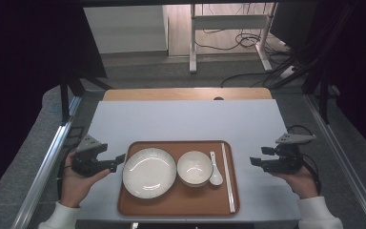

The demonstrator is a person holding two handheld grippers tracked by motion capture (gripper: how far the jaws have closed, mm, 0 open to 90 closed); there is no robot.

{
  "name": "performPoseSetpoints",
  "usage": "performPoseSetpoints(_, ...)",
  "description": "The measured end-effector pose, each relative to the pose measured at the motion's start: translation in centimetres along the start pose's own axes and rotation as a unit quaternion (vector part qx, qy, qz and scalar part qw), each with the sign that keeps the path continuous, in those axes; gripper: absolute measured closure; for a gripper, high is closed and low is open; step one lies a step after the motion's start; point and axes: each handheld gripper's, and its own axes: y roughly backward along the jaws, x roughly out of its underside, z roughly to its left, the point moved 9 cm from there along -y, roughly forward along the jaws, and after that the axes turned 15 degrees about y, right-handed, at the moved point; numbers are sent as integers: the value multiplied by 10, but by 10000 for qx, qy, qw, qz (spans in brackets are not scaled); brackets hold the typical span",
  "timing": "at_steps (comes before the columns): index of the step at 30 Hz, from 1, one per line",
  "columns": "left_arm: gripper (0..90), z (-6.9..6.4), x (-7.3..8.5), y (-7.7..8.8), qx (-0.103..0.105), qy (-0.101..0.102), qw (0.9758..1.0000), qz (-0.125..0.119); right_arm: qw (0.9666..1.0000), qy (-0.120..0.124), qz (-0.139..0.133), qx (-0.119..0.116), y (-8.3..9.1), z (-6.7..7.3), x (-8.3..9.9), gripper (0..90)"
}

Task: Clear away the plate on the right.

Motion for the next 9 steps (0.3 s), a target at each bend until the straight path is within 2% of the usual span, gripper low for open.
performPoseSetpoints(4, 202, -2, -2, -3, 10, 0, 10000, 17, 9999, 95, -56, 59, 3, -2, -2, 290)
performPoseSetpoints(9, 196, -3, -5, -7, -32, 32, 10000, 21, 9998, 103, -133, 143, 4, -9, -2, 285)
